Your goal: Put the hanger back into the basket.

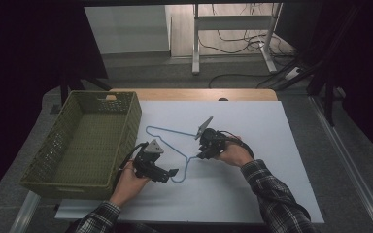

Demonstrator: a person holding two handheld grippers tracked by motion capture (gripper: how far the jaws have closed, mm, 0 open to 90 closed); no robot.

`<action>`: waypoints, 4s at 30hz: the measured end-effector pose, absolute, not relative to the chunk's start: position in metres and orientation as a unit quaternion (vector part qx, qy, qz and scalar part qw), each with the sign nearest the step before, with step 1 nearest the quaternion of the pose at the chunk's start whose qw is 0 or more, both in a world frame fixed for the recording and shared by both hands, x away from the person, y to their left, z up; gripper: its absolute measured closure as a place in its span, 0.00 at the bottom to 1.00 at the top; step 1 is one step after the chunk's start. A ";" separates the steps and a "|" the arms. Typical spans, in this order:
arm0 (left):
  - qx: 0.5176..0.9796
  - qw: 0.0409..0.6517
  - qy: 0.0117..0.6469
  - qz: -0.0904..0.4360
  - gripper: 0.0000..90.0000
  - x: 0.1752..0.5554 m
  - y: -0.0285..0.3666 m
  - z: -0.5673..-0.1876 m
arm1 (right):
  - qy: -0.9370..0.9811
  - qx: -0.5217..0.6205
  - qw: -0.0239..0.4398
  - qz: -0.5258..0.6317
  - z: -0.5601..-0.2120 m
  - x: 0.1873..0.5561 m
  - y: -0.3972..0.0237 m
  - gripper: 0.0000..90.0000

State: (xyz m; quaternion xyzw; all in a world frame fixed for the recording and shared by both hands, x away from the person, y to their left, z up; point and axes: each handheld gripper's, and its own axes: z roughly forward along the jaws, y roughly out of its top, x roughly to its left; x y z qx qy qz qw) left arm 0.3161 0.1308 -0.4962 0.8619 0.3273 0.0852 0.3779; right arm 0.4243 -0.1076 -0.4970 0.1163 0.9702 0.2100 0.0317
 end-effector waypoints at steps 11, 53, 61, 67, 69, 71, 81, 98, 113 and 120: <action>0.866 0.371 0.325 0.083 0.01 0.316 0.131 -0.497 | 0.980 0.050 0.013 0.191 -0.503 0.433 -0.098 0.87; 0.860 0.360 0.359 0.039 0.95 0.300 0.120 -0.494 | 0.963 0.038 0.005 0.265 -0.478 0.433 -0.120 0.87; 0.858 0.363 0.360 0.042 0.94 0.302 0.122 -0.492 | 0.968 0.076 0.042 0.235 -0.479 0.420 -0.103 0.66; 0.859 0.364 0.358 0.043 0.92 0.301 0.122 -0.492 | 0.970 0.069 0.061 0.227 -0.487 0.414 -0.092 0.83; 0.859 0.364 0.357 0.043 0.92 0.301 0.122 -0.492 | 0.969 0.062 0.077 0.225 -0.488 0.412 -0.090 0.93; 0.860 0.364 0.356 0.044 0.89 0.301 0.122 -0.492 | 0.969 0.055 0.074 0.231 -0.487 0.412 -0.092 0.95; 0.852 0.372 0.361 0.081 0.45 0.305 0.135 -0.482 | 0.951 0.059 0.073 0.294 -0.453 0.406 -0.105 0.96; 0.860 0.401 0.265 0.174 0.37 0.336 0.123 -0.437 | 0.938 0.082 0.011 0.336 -0.413 0.386 -0.126 0.96; 0.886 0.376 0.210 0.171 0.45 0.345 0.105 -0.446 | 0.936 0.066 -0.030 0.343 -0.412 0.382 -0.128 0.96; 0.891 0.371 0.198 0.171 0.68 0.342 0.106 -0.445 | 0.934 0.053 -0.034 0.351 -0.409 0.381 -0.132 0.96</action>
